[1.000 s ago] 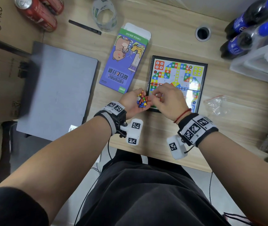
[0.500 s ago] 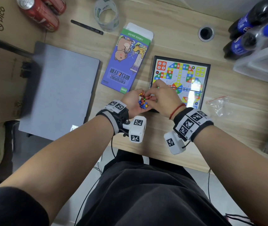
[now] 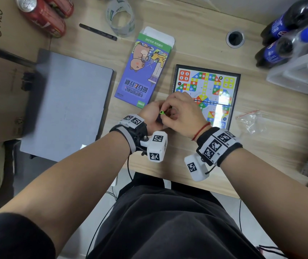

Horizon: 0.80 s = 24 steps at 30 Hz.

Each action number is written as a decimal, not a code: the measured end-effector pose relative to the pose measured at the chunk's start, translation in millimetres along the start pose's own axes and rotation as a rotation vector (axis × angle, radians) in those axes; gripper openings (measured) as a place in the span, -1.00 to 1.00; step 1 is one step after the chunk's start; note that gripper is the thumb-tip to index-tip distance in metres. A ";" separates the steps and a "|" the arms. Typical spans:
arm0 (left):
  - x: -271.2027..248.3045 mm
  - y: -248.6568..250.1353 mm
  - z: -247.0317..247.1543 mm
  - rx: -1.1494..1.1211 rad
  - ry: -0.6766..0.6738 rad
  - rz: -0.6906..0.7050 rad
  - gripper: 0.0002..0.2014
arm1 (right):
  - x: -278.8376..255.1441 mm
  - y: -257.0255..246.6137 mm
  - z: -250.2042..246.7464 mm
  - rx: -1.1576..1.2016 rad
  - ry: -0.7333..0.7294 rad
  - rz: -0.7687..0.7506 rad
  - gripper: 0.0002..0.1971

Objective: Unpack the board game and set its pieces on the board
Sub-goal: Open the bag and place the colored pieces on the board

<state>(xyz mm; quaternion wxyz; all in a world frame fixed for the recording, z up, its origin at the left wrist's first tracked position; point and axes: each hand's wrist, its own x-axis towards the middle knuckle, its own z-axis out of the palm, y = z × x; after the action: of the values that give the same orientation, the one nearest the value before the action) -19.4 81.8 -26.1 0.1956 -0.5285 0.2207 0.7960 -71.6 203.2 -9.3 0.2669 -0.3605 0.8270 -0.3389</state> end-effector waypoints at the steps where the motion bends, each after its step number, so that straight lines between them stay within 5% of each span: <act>1: 0.3 -0.6 -0.7 0.013 0.015 -0.001 -0.74 | 0.2 -0.9 -2.0 0.016 0.008 0.014 -0.87; 6: 3.4 -1.2 -10.5 0.149 0.127 0.020 -0.71 | -2.2 10.4 -16.0 0.091 0.058 0.156 -0.90; 11: 6.7 -4.0 -28.1 0.383 0.213 0.086 -0.70 | -13.8 35.4 -15.9 -0.061 -0.053 0.239 -0.91; 24: 7.8 -24.2 -37.1 0.727 0.098 0.192 -0.70 | -29.6 30.7 9.5 -0.184 -0.086 0.268 -0.91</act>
<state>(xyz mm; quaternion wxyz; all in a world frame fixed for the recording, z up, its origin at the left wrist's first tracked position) 19.0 81.6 -49.6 0.2838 -0.4391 0.5464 0.6543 -60.1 238.5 -32.5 0.3106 -0.2840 0.8831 -0.2074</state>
